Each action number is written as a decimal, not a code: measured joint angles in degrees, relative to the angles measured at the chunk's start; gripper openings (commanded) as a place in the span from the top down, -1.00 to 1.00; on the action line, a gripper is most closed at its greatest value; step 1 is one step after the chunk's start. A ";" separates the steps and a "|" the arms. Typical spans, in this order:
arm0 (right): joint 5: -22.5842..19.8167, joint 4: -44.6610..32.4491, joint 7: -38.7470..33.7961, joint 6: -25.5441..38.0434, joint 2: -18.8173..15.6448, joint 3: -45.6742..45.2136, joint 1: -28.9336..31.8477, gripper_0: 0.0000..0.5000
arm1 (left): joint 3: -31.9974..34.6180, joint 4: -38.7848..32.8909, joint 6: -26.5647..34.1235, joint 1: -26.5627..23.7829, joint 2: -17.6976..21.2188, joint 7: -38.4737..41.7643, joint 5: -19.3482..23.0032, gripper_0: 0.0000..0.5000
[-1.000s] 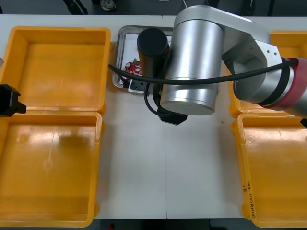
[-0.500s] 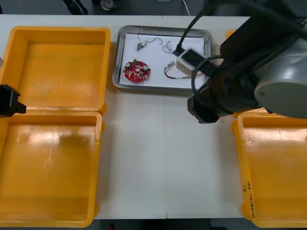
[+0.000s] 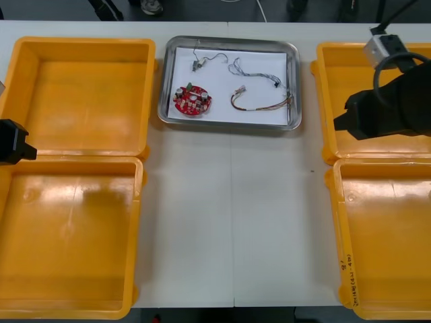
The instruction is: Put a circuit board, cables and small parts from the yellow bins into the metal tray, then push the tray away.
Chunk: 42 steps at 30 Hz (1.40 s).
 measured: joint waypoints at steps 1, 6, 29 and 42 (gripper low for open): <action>0.02 0.55 0.00 0.00 -0.06 -1.45 0.55 -1.00 | 0.00 0.00 0.00 0.00 0.00 0.00 0.00 -1.00; 1.87 2.66 0.09 0.00 -0.47 -6.51 2.90 -1.00 | 0.00 0.00 0.00 0.01 0.00 0.00 0.00 -1.00; 5.08 7.17 9.63 0.00 -1.97 -15.04 12.41 -1.00 | 0.00 -0.02 0.00 0.03 0.00 0.00 0.00 -1.00; 4.12 7.53 9.70 0.00 -2.26 -15.36 16.84 -1.00 | 0.00 -0.02 0.00 0.03 0.00 0.00 0.00 -1.00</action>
